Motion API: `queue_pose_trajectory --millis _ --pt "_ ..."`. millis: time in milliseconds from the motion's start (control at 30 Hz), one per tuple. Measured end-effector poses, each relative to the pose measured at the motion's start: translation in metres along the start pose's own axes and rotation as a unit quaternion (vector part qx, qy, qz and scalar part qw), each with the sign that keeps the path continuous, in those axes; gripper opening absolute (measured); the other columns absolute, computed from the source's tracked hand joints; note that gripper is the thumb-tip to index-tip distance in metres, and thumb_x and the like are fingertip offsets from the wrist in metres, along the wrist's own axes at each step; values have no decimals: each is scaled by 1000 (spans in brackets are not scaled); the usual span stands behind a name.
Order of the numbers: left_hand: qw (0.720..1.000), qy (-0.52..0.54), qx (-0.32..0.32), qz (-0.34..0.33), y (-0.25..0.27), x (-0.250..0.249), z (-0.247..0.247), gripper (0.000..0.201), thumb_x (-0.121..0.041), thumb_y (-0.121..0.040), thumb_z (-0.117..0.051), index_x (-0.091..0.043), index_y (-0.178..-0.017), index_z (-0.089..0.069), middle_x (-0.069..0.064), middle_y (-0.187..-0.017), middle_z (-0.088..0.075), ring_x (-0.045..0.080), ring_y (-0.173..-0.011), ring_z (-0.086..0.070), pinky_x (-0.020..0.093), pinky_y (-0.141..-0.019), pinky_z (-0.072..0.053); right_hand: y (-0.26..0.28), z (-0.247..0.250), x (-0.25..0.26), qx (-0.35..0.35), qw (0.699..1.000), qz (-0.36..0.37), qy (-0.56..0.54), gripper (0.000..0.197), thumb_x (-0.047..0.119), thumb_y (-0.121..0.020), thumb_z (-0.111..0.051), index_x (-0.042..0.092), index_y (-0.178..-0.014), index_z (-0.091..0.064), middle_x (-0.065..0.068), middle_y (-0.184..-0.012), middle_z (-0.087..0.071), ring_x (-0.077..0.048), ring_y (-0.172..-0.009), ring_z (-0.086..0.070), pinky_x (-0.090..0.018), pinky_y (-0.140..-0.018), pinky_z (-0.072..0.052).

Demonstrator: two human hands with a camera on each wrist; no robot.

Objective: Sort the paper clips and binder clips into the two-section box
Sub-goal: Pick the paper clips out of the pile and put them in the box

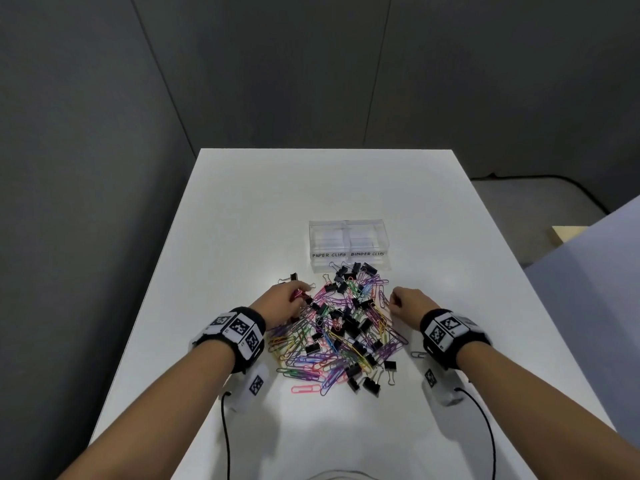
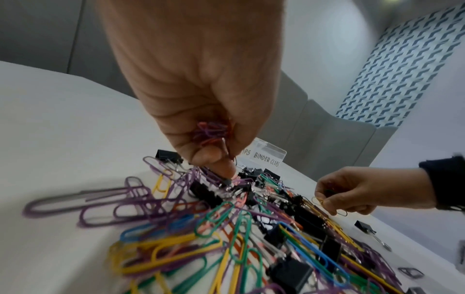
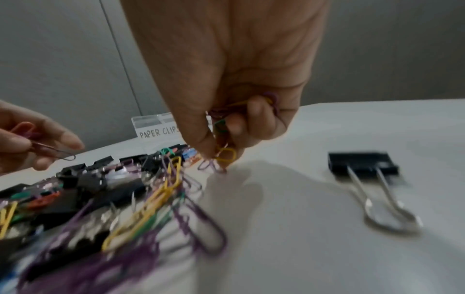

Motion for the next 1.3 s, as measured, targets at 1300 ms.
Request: queue_pose_trajectory --millis 1300 --pt "926 -308 -62 -211 -87 -105 38 25 -22 -97 -42 -16 -111 -62 1 -109 -65 19 -97 -63 25 -71 -42 -46 48 25 -53 997 54 4 17 19 -93 -50 11 -100 -63 -7 -105 -68 -22 -93 -62 -27 -76 -46"
Point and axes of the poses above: each hand's wrist, its own y-axis away from the middle knuckle, its own z-axis out of the back of the hand, x = y × z, the point moved 8 cm from there along -y, towards the middle knuckle
